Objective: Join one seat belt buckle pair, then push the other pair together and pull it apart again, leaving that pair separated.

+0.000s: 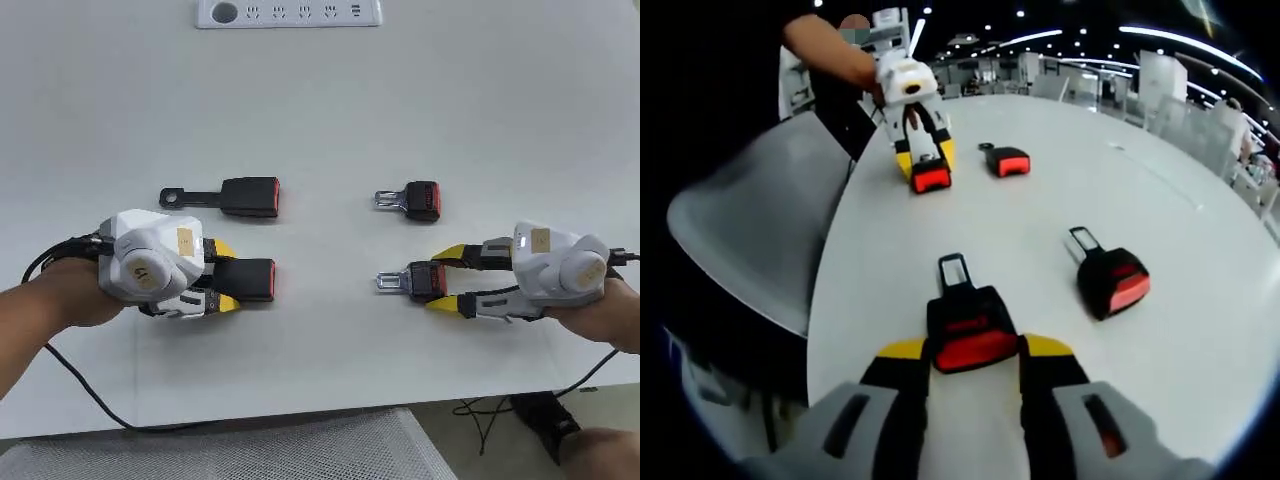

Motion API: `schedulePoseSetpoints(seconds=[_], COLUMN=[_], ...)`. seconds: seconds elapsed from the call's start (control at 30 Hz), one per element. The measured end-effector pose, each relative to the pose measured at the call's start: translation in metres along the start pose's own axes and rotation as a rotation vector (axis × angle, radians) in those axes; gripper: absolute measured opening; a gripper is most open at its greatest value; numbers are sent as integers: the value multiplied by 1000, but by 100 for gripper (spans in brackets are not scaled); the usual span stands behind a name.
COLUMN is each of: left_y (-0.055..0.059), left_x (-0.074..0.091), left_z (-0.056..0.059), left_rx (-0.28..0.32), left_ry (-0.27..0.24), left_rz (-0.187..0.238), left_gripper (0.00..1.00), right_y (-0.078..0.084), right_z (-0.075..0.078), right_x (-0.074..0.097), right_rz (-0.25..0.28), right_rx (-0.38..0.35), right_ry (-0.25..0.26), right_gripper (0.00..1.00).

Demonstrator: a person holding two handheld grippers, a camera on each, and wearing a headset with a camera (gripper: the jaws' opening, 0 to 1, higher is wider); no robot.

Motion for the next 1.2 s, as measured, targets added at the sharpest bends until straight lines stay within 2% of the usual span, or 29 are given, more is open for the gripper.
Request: schedulePoseSetpoints(seconds=[0.63,1.2], left_y=[1,-1], left_x=[-1,0], left_z=[-1,-1], left_rx=[-2,-4], left_ry=[11,20], left_rz=[-8,-23], left_gripper=[36,36], right_y=[-11,-29], right_z=[-3,-19], right_x=[-18,-46], right_rz=[68,123], right_rx=[-39,-40], right_ry=[0,-53], right_gripper=[35,35])
Point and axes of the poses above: the centre of the closed fingertips' face, and the gripper's own axes: x roughly backward along the fingers, z roughly to its right, y roughly out of its underside, the point moved 4 cm from there along x, roughly backward along the fingers, and after that the axes turned 12 degrees about -x, right-handed, at the moved point
